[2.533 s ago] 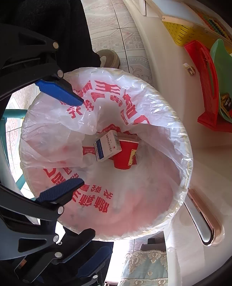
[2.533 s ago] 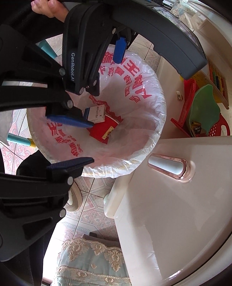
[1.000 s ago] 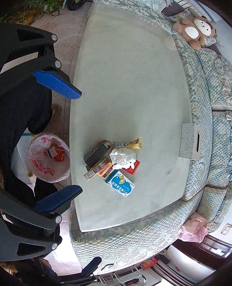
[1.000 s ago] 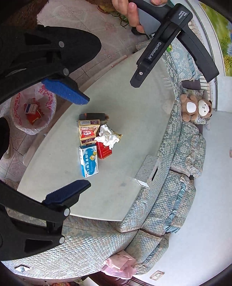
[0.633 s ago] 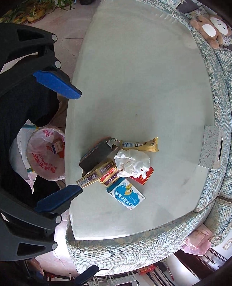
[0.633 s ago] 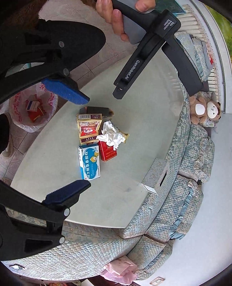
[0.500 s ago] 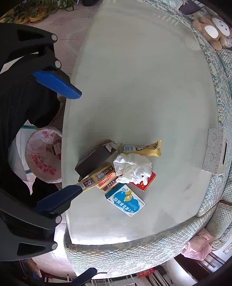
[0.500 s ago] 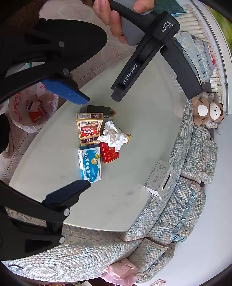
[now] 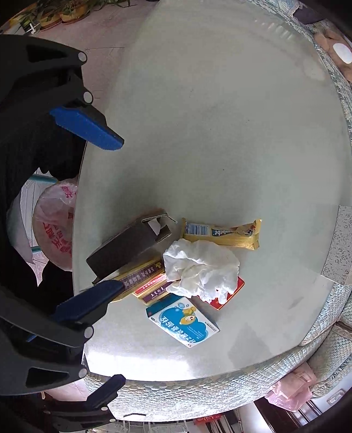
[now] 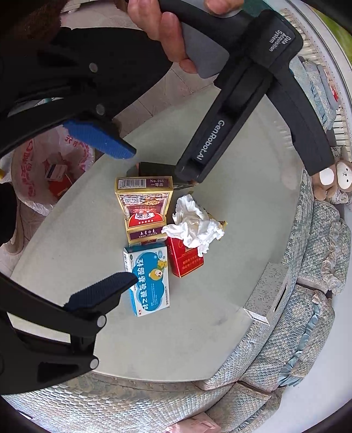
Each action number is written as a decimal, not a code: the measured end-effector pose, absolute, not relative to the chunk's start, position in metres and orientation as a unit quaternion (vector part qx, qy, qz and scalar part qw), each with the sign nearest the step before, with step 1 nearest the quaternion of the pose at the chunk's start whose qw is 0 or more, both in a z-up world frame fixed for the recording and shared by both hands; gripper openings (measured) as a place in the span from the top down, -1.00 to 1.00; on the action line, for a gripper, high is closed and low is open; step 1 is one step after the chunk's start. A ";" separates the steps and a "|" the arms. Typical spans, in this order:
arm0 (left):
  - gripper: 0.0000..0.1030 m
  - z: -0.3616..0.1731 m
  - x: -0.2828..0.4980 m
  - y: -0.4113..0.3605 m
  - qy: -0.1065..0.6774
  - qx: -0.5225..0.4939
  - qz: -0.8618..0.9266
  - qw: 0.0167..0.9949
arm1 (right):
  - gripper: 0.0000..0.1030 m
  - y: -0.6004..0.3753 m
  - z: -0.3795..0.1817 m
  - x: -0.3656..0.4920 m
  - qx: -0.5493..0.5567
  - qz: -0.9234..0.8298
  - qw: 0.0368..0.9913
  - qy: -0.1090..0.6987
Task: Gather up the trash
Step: 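Reach back to the pile with both tools toward the small boxes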
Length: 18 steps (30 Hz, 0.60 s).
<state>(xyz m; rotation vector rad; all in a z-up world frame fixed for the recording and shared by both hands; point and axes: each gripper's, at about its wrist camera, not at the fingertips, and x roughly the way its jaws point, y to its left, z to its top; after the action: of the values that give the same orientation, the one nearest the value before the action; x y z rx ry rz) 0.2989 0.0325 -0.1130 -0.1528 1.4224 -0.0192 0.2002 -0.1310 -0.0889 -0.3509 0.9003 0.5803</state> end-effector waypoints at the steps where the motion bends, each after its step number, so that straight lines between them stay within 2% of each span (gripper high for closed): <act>1: -0.83 -0.116 0.300 0.032 0.653 -0.074 -0.008 0.753 | -0.63 -0.129 -0.092 0.201 -0.168 0.277 0.843 0.429; 10: -0.83 -0.131 0.304 0.033 0.657 -0.110 -0.008 0.746 | -0.59 -0.116 -0.111 0.205 -0.164 0.289 0.833 0.442; 12: -0.83 -0.135 0.304 0.032 0.660 -0.111 -0.007 0.743 | -0.32 -0.114 -0.115 0.206 -0.165 0.290 0.830 0.447; 14: -0.83 -0.138 0.305 0.032 0.662 -0.111 -0.009 0.741 | -0.25 -0.113 -0.120 0.208 -0.161 0.289 0.828 0.453; 18: -0.83 -0.145 0.306 0.034 0.665 -0.117 -0.008 0.737 | 0.18 -0.111 -0.130 0.211 -0.153 0.289 0.823 0.465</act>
<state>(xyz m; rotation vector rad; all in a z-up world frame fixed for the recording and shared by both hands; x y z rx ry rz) 0.3064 0.0337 -0.1448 -0.2579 1.4608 -0.0167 0.2110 -0.1115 -0.1300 -0.3253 0.9899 0.6142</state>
